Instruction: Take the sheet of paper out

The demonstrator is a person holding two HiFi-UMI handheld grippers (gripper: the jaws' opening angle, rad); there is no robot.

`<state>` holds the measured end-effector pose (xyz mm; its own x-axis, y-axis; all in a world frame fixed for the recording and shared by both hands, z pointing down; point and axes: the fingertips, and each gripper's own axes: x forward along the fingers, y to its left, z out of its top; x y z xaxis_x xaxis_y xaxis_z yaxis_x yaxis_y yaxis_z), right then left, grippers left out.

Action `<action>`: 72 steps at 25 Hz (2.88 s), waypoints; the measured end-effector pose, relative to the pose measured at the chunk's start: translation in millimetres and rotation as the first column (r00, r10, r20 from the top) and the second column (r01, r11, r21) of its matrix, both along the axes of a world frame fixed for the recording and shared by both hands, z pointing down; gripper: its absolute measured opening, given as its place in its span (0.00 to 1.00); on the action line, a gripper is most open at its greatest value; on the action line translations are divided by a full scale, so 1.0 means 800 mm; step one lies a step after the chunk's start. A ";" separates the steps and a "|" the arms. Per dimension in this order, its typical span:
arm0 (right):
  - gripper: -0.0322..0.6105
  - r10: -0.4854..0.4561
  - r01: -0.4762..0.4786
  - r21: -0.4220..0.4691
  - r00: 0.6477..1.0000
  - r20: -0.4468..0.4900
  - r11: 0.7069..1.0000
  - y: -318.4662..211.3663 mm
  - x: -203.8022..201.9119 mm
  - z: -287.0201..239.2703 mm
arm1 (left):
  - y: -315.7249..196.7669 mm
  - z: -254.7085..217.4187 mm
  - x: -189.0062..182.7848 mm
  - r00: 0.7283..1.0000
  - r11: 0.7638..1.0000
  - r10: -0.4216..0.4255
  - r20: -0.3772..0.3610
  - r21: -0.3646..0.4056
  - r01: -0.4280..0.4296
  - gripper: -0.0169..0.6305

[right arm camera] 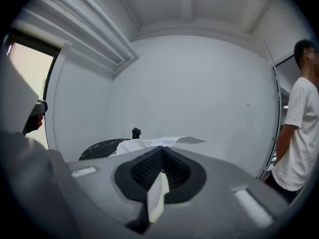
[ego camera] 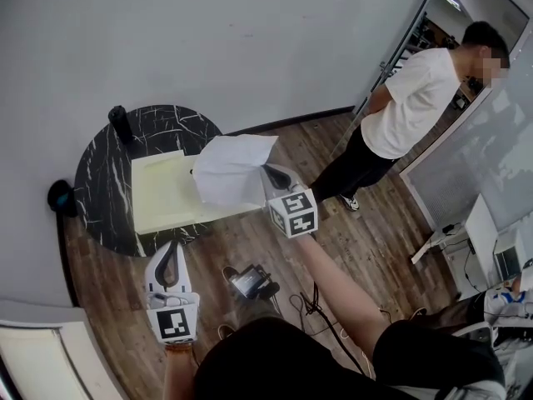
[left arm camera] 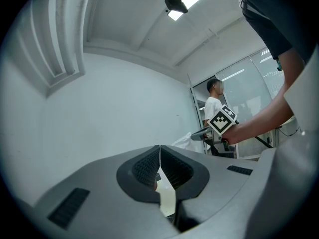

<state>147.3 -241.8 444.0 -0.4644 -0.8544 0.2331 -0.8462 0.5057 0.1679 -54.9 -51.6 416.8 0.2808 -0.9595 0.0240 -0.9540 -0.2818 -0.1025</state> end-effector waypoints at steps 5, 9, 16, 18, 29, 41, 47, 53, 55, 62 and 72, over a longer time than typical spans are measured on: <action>0.05 0.001 -0.002 0.049 1.000 0.024 0.999 0.025 -0.001 -0.034 | 0.009 -0.007 0.000 1.000 1.000 0.005 0.004 0.018 -0.005 0.03; 0.05 0.001 -0.005 0.089 0.999 0.046 0.996 0.042 -0.003 -0.066 | 0.016 -0.018 -0.002 1.000 0.999 0.011 0.000 0.035 -0.011 0.03; 0.05 -0.003 -0.009 0.157 0.997 0.072 0.988 0.077 -0.009 -0.117 | 0.033 -0.034 -0.007 1.000 0.998 0.008 -0.001 0.057 -0.008 0.03; 0.05 -0.005 -0.009 0.180 0.997 0.079 0.984 0.089 -0.015 -0.129 | 0.039 -0.036 -0.011 1.000 0.998 0.007 -0.004 0.067 -0.007 0.03; 0.05 -0.033 0.003 0.279 0.994 0.104 0.960 0.153 -0.040 -0.185 | 0.071 -0.053 -0.025 1.000 0.994 0.013 0.001 0.106 -0.013 0.03; 0.05 -0.081 0.047 0.275 0.990 0.113 0.960 0.208 -0.073 -0.181 | 0.090 -0.070 -0.032 1.000 0.990 0.013 -0.004 0.141 -0.013 0.03; 0.05 -0.104 0.068 0.256 0.986 0.131 0.964 0.236 -0.093 -0.166 | 0.101 -0.068 -0.036 1.000 0.991 0.007 -0.013 0.136 -0.005 0.03; 0.04 -0.108 0.074 0.249 0.986 0.128 0.966 0.259 -0.108 -0.140 | 0.110 -0.060 -0.041 1.000 0.992 -0.014 -0.009 0.127 0.015 0.03; 0.04 -0.104 0.070 0.256 0.987 0.122 0.964 0.264 -0.110 -0.138 | 0.111 -0.058 -0.041 1.000 0.992 -0.017 -0.009 0.128 0.018 0.03; 0.04 -0.130 0.103 0.266 0.988 0.088 0.959 0.276 -0.131 -0.129 | 0.118 -0.046 -0.045 0.999 0.994 -0.038 -0.028 0.105 0.040 0.03; 0.04 -0.159 0.139 0.239 0.985 0.069 0.961 0.295 -0.146 -0.108 | 0.134 -0.031 -0.030 0.999 0.995 -0.041 -0.023 0.089 0.043 0.03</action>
<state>30.2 -6.0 357.6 -0.6000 -0.7999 -0.0102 -0.7808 0.5827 0.2254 -78.6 55.6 391.7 0.2395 -0.9685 -0.0680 -0.9671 -0.2318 -0.1048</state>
